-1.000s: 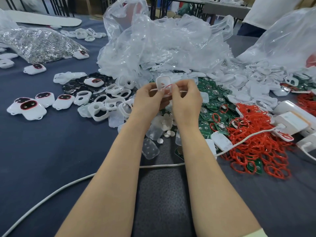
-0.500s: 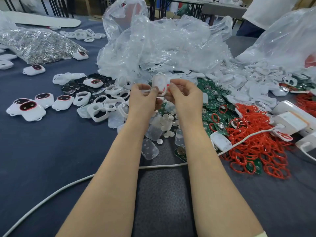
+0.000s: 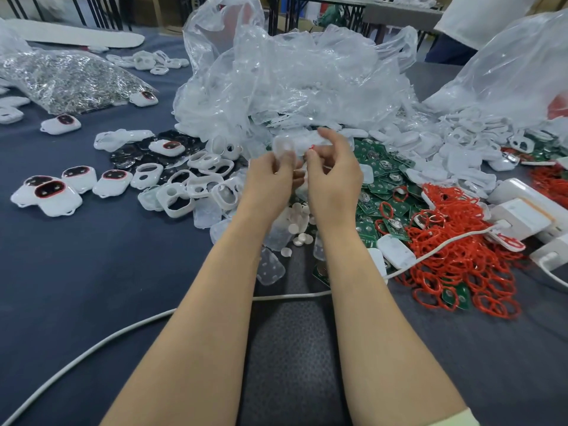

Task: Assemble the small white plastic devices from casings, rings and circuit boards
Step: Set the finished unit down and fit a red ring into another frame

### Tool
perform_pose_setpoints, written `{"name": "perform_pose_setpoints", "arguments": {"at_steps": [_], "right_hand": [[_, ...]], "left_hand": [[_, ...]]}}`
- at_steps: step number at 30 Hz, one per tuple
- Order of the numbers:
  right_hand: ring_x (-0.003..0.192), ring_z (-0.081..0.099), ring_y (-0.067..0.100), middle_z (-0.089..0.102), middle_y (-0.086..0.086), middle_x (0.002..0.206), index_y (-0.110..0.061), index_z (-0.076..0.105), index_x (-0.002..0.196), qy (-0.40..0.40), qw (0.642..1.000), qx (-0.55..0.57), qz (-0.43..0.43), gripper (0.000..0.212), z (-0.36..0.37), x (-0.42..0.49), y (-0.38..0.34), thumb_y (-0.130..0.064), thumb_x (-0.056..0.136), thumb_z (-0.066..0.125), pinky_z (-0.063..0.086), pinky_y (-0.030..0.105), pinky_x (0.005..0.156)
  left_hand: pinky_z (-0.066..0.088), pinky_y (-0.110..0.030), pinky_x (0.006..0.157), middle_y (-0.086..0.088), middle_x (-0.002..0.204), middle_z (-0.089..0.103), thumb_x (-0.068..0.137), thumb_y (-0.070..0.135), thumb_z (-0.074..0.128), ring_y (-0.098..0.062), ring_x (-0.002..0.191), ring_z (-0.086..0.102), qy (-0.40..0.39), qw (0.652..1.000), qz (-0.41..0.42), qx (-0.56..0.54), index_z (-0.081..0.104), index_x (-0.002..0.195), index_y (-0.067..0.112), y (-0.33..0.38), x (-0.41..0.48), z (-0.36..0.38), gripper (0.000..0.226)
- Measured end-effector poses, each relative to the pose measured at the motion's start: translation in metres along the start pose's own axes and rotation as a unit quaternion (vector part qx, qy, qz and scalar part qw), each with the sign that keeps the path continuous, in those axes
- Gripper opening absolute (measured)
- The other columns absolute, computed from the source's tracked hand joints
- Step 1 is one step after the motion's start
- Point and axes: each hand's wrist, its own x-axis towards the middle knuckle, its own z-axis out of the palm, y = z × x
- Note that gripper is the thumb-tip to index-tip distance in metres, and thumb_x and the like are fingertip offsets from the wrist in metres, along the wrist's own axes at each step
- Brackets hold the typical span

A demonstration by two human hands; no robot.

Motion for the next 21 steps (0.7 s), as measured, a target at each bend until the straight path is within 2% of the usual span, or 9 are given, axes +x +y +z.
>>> {"name": "perform_pose_setpoints", "arguments": {"at_steps": [2, 4, 9, 13, 16, 19, 21], "right_hand": [[0.073, 0.055, -0.006, 0.061, -0.006, 0.085, -0.009, 0.057, 0.115, 0.006, 1.000, 0.026, -0.006, 0.025, 0.0002, -0.0002, 0.0004, -0.006, 0.090, 0.059, 0.043, 0.008, 0.070], [0.073, 0.056, -0.008, 0.062, -0.006, 0.084, -0.009, 0.059, 0.107, -0.024, 0.999, 0.028, -0.016, 0.018, 0.0006, -0.0005, 0.0001, -0.005, 0.090, 0.059, 0.042, 0.006, 0.069], [0.087, 0.063, 0.011, 0.069, 0.003, 0.095, -0.009, 0.070, 0.099, -0.103, 0.994, -0.013, -0.022, 0.015, 0.0014, 0.0002, -0.0002, -0.005, 0.089, 0.059, 0.050, 0.021, 0.080], [0.088, 0.058, 0.011, 0.056, 0.006, 0.105, -0.013, 0.068, 0.096, -0.084, 0.996, -0.026, -0.021, 0.012, -0.0008, 0.0021, 0.0020, -0.007, 0.089, 0.060, 0.045, 0.011, 0.078], [0.088, 0.055, 0.016, 0.058, 0.007, 0.106, -0.014, 0.060, 0.100, -0.080, 0.997, -0.020, 0.015, 0.012, 0.0003, 0.0023, 0.0040, -0.013, 0.089, 0.064, 0.046, 0.017, 0.075], [0.086, 0.054, 0.009, 0.059, 0.001, 0.107, -0.017, 0.058, 0.109, -0.105, 0.992, -0.008, 0.070, 0.025, -0.0023, 0.0048, 0.0059, -0.025, 0.088, 0.067, 0.048, 0.024, 0.079], [0.083, 0.059, 0.004, 0.063, -0.005, 0.098, -0.017, 0.062, 0.111, -0.132, 0.985, 0.033, 0.108, 0.024, -0.0048, 0.0068, 0.0055, -0.027, 0.089, 0.065, 0.051, 0.024, 0.076]], "left_hand": [[0.058, -0.023, 0.071, -0.007, 0.083, 0.068, 0.103, 0.019, 0.041, -0.011, 0.069, 0.068, 0.035, 0.994, -0.033, -0.094, 0.055, 0.085, 0.011, 0.0028, 0.0015, -0.0024, 0.024], [0.057, -0.022, 0.071, -0.004, 0.082, 0.069, 0.103, 0.019, 0.041, -0.009, 0.070, 0.069, 0.043, 0.989, -0.054, -0.130, 0.054, 0.084, 0.011, 0.0026, 0.0035, -0.0040, 0.024], [0.056, -0.020, 0.069, -0.004, 0.082, 0.067, 0.101, 0.015, 0.044, -0.010, 0.071, 0.069, 0.025, 0.980, -0.075, -0.184, 0.059, 0.087, 0.008, 0.0043, 0.0042, -0.0065, 0.022], [0.058, -0.026, 0.076, -0.002, 0.077, 0.070, 0.102, 0.020, 0.044, -0.011, 0.072, 0.070, 0.007, 0.980, -0.074, -0.183, 0.061, 0.086, 0.009, 0.0038, 0.0041, -0.0063, 0.025], [0.058, -0.030, 0.081, 0.003, 0.073, 0.072, 0.101, 0.024, 0.047, -0.011, 0.072, 0.070, 0.001, 0.980, -0.076, -0.184, 0.062, 0.086, 0.012, 0.0034, 0.0041, -0.0060, 0.025], [0.058, -0.031, 0.080, -0.006, 0.086, 0.071, 0.100, 0.025, 0.048, -0.016, 0.077, 0.071, -0.008, 0.973, -0.083, -0.213, 0.064, 0.087, 0.011, 0.0042, 0.0050, -0.0067, 0.026], [0.058, -0.029, 0.079, -0.005, 0.081, 0.072, 0.100, 0.025, 0.048, -0.016, 0.076, 0.070, 0.001, 0.967, -0.085, -0.239, 0.064, 0.083, 0.011, 0.0047, 0.0056, -0.0079, 0.027]]}}
